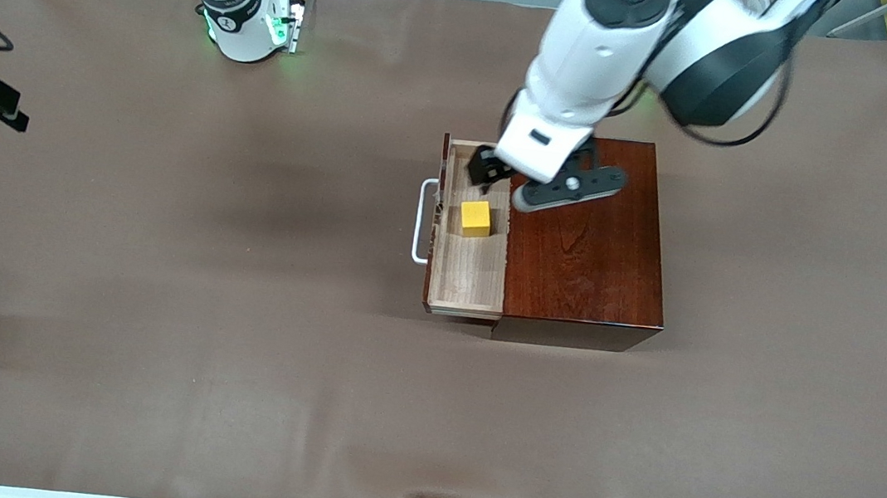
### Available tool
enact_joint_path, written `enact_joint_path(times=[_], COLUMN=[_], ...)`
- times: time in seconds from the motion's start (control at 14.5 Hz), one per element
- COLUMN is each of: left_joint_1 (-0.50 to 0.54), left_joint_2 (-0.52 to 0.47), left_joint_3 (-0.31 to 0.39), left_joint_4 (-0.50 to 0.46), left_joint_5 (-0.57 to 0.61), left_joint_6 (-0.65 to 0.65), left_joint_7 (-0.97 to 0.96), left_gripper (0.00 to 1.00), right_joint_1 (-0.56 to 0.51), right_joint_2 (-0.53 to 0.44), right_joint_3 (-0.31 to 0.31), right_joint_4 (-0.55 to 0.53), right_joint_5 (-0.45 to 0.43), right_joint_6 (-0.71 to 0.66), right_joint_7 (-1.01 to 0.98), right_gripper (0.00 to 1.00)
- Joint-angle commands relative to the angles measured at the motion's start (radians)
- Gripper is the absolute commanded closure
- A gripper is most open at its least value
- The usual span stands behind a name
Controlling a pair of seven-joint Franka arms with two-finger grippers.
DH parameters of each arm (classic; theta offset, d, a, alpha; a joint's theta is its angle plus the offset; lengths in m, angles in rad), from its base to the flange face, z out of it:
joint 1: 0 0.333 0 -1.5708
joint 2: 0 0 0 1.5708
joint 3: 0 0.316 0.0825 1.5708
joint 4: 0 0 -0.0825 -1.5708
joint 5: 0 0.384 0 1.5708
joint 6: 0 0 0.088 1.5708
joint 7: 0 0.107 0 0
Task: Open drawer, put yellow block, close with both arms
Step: 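Bring the left gripper down to the drawer handle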
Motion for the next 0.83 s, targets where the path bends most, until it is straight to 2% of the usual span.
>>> enact_joint_path(times=[0.0,0.21,0.35,0.41,0.69,0.76], left_joint_1=[-0.095,-0.286,-0.428,-0.466,-0.514,-0.537], left_joint_2=[0.076,0.177,0.234,0.251,0.374,0.414], left_joint_3=[0.070,0.208,0.314,0.340,0.340,0.360], left_joint_4=[0.067,0.161,0.185,0.186,0.190,0.192], left_joint_5=[0.022,0.022,0.016,0.016,0.016,0.017], left_joint_6=[0.064,0.092,0.193,0.272,0.504,0.552], left_joint_7=[-0.121,-0.314,-0.455,-0.519,-0.635,-0.672], left_gripper=[0.00,0.00,0.00,0.00,0.00,0.00], right_joint_1=[-0.024,-0.021,-0.024,-0.023,-0.024,-0.027], right_joint_2=[-0.068,-0.065,-0.059,-0.057,-0.054,-0.054], right_joint_3=[0.019,0.020,0.020,0.020,0.020,0.020], right_joint_4=[-0.112,-0.094,-0.077,-0.068,-0.058,-0.058], right_joint_5=[-0.004,-0.013,-0.015,-0.015,-0.015,-0.015], right_joint_6=[0.043,0.041,0.043,0.046,0.047,0.047], right_joint_7=[-0.025,-0.027,-0.027,-0.027,-0.027,-0.027], right_gripper=[0.00,0.00,0.00,0.00,0.00,0.00])
